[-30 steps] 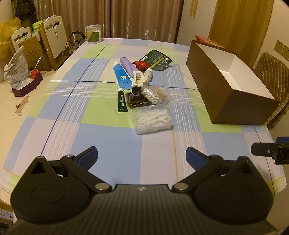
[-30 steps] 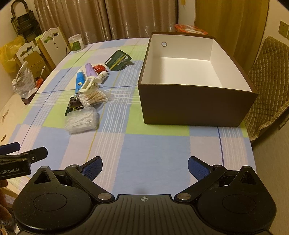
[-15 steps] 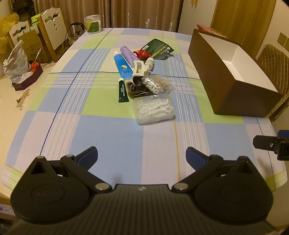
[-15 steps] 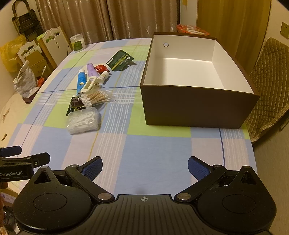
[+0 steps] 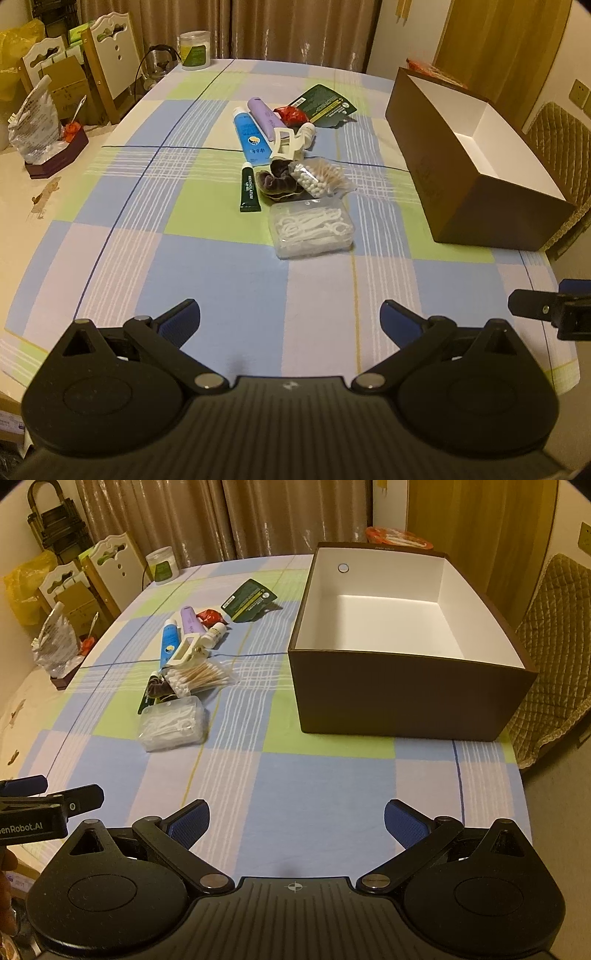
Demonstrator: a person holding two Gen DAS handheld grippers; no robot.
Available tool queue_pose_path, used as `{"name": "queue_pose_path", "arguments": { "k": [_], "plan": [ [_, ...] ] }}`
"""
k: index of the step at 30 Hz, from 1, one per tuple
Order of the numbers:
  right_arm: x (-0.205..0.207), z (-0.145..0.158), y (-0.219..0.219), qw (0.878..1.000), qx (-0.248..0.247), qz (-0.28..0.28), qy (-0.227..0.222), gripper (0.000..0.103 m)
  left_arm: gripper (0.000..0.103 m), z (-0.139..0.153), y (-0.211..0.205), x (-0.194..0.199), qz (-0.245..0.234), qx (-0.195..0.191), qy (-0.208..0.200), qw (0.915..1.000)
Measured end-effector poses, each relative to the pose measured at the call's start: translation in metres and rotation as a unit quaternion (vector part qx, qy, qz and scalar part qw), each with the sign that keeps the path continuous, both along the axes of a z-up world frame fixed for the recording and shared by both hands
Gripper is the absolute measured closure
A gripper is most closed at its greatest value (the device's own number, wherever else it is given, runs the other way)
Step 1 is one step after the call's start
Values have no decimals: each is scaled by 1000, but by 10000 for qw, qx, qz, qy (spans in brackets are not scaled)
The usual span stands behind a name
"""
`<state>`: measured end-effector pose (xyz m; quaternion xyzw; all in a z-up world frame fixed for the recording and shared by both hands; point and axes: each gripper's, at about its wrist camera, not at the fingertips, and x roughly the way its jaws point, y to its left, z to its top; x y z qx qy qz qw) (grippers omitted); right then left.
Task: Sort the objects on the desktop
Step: 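Move both tools toward the cluster of toiletries on the table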
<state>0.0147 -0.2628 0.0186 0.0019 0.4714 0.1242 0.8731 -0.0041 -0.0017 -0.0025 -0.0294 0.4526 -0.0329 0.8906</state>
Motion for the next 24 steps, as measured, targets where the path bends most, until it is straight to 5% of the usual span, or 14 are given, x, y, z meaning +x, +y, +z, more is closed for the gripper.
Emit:
{"name": "queue_pose_path", "arguments": {
  "k": [13,24],
  "plan": [
    [8,-4,-3,9992,138,362,19,0,1,6,-10,-6,102,86,-169,9998],
    [10,1,9,9944,164,991,-317,0,1,9,-11,-14,372,584,-176,9974]
  ]
}}
